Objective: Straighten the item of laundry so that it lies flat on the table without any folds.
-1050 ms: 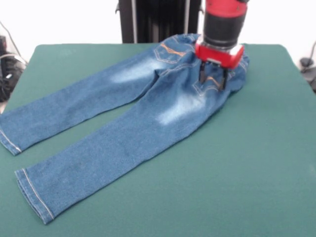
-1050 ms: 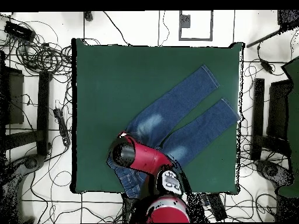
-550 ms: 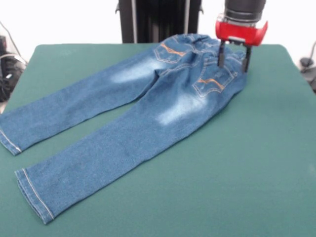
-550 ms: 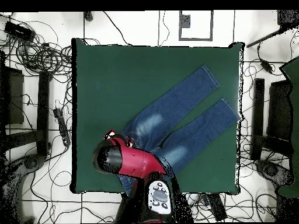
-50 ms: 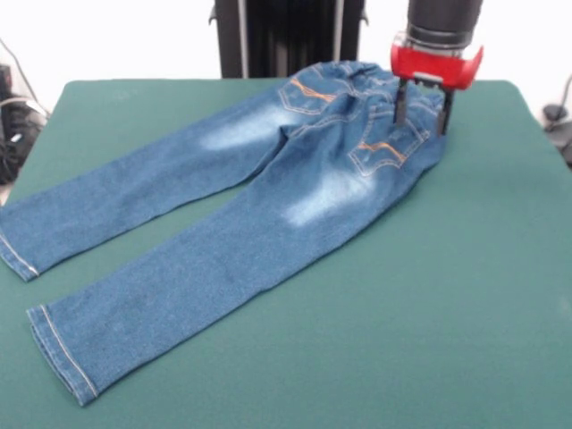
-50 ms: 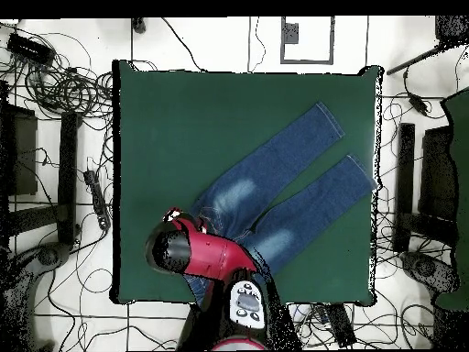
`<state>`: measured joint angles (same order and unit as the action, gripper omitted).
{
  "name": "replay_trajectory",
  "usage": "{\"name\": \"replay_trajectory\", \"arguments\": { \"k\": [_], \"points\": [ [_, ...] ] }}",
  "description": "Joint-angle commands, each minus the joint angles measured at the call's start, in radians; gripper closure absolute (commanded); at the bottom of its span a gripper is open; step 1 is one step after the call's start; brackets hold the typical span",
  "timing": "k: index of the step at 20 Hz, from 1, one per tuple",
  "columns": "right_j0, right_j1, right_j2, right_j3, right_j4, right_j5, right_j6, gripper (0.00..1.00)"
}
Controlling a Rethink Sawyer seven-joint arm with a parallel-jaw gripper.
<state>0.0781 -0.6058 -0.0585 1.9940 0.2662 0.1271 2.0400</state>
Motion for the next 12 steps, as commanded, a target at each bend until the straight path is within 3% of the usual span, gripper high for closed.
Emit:
{"name": "replay_trajectory", "arguments": {
  "k": [1,7,12],
  "points": [
    [-0.029,0.133,0.092,-0.002,0.006,-0.078,0.173,0.00],
    [-0.083,0.267,0.143,-0.058,-0.035,-0.179,0.148,0.00],
    [-0.092,0.303,0.159,-0.081,-0.047,-0.209,0.143,0.00]
  ]
}}
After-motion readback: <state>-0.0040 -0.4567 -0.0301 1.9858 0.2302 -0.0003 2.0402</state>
